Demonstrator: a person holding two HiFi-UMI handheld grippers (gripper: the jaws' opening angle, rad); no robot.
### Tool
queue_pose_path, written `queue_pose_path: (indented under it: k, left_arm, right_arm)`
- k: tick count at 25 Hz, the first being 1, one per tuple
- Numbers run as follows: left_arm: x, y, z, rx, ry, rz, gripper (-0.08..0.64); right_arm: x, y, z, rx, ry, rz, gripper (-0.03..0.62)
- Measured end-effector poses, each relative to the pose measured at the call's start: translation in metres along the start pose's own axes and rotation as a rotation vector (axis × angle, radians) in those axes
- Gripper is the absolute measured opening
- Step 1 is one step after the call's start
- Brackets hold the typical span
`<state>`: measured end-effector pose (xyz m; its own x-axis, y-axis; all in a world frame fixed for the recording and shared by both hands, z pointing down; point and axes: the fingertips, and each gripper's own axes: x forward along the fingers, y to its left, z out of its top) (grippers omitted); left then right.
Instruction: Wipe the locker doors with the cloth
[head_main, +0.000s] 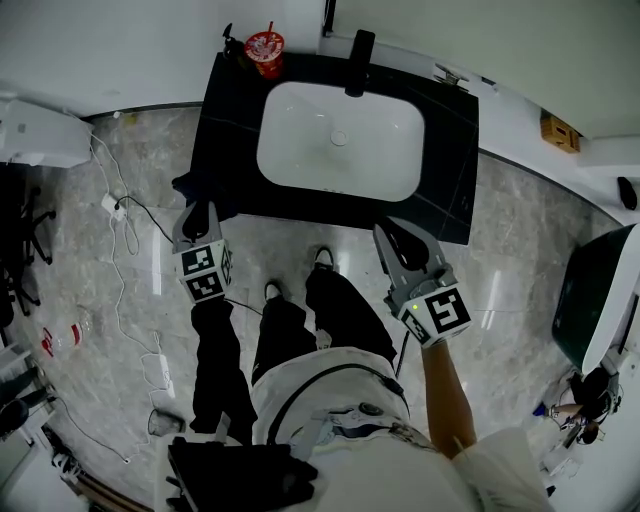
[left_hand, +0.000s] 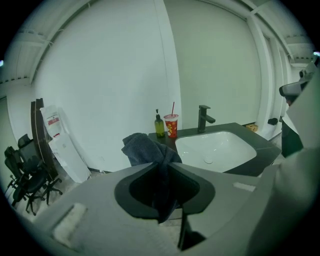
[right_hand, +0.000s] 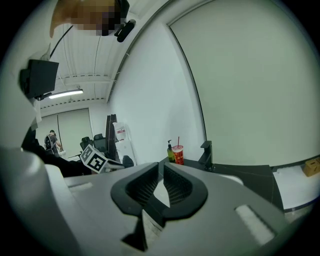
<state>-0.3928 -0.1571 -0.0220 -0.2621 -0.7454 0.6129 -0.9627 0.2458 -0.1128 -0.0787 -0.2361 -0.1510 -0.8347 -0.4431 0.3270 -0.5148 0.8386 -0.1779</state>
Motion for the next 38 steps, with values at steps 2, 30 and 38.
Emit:
queue_pose_path:
  k: [2, 30, 38]
  left_arm:
    - [-0.013, 0.006, 0.004, 0.004, -0.034, -0.003, 0.06]
    - [-0.084, 0.045, -0.091, 0.084, -0.268, -0.074, 0.06]
    - [-0.036, 0.028, -0.148, 0.091, -0.362, -0.032, 0.06]
  right_arm:
    - [0.0, 0.01, 0.0, -0.004, -0.01, -0.01, 0.034]
    - [-0.005, 0.157, -0.07, -0.072, -0.17, -0.079, 0.028]
    - [0.014, 0.128, -0.161, -0.166, -0.236, -0.02, 0.029]
